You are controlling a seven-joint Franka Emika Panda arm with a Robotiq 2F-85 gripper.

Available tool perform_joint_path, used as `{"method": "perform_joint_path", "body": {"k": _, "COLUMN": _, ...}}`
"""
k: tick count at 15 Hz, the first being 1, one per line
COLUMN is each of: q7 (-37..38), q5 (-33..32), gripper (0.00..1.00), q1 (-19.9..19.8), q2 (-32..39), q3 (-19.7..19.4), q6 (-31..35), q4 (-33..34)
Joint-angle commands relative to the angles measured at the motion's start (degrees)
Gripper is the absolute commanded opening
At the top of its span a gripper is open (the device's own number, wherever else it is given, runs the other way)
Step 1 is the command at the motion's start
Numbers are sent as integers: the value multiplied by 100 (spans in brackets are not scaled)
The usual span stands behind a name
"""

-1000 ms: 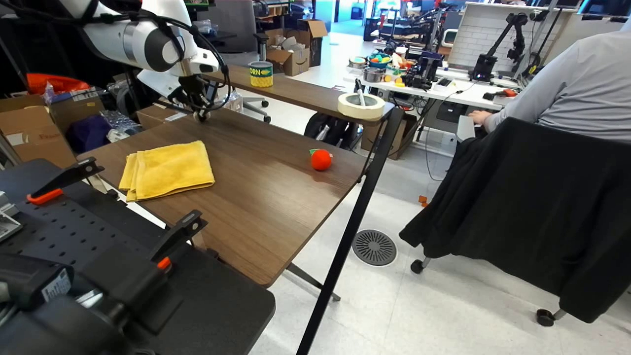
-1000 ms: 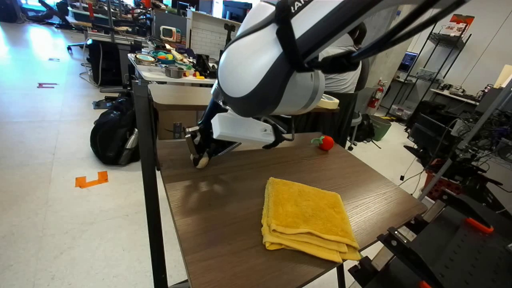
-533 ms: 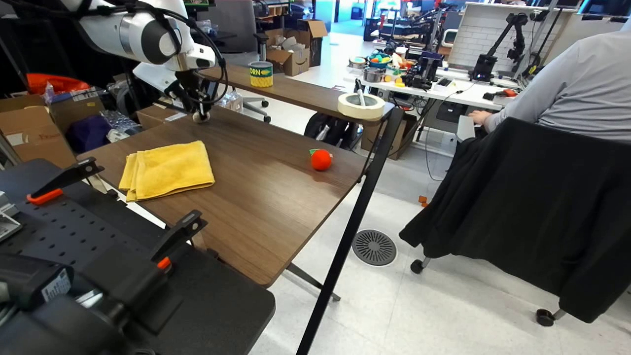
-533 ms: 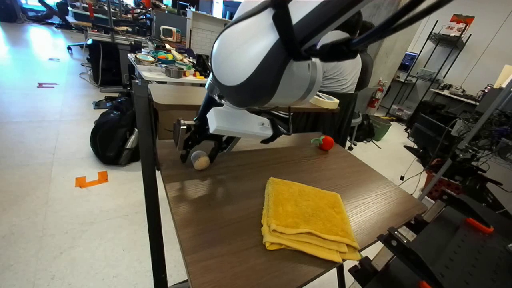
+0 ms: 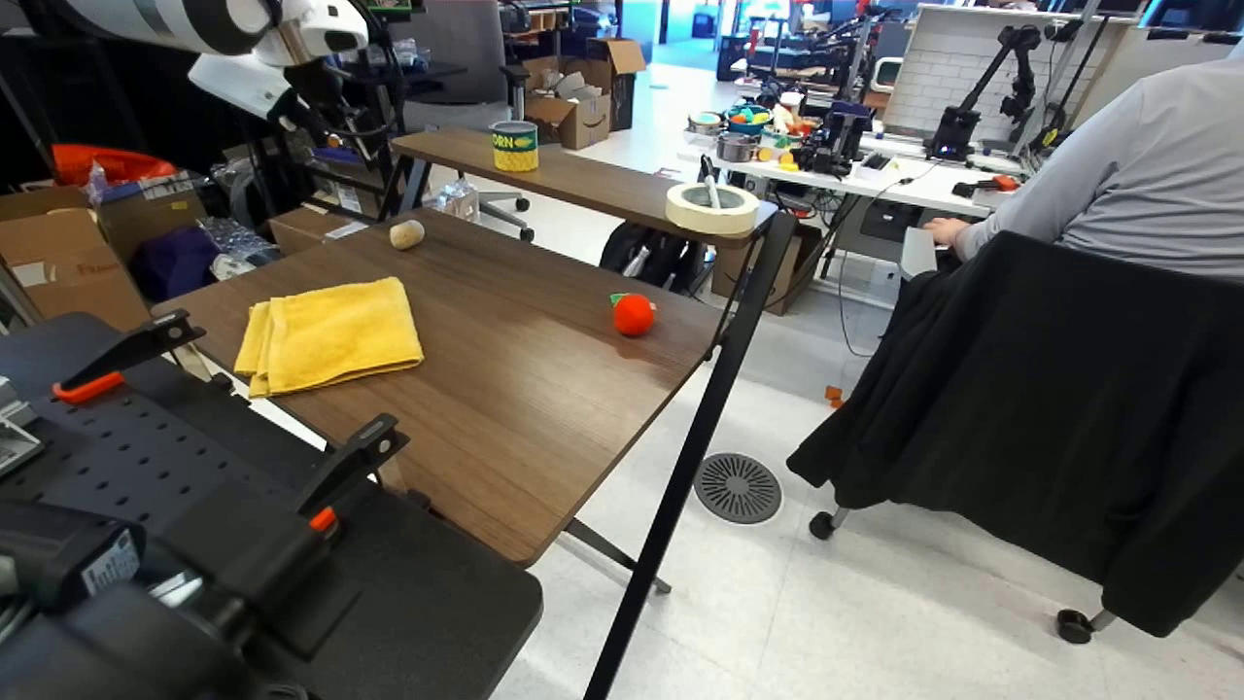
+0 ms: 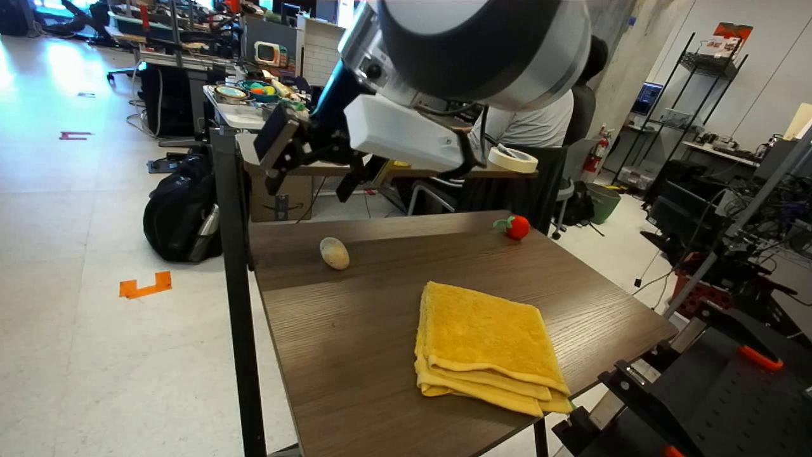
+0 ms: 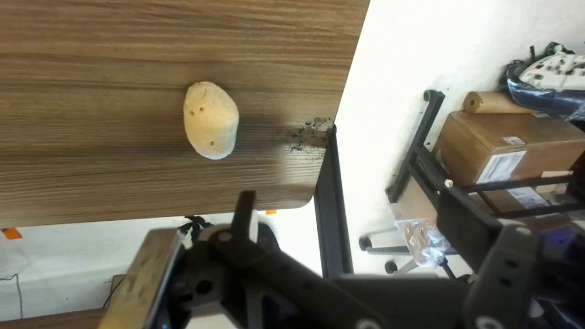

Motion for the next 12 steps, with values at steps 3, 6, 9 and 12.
{"method": "perform_joint_path", "body": {"k": 3, "q7": 170, "q5": -111, "gripper": 100, "q1": 182, "q2": -1666, "q3": -582, "q6": -749, "q4": -2067}}
{"method": "perform_joint_path", "body": {"k": 6, "q7": -35, "q5": 15, "gripper": 100, "q1": -269, "q2": -2494, "q3": -376, "q6": -1245, "q4": -3009}}
{"method": "perform_joint_path", "body": {"k": 9, "q7": 54, "q5": -86, "gripper": 100, "q1": -504, "q2": -2989, "q3": -417, "q6": -1792, "q4": -3500}}
{"method": "perform_joint_path", "body": {"k": 12, "q7": 342, "q5": 50, "gripper": 100, "q1": -718, "q2": -2797, "q3": -363, "q6": -1874, "q4": -3358}}
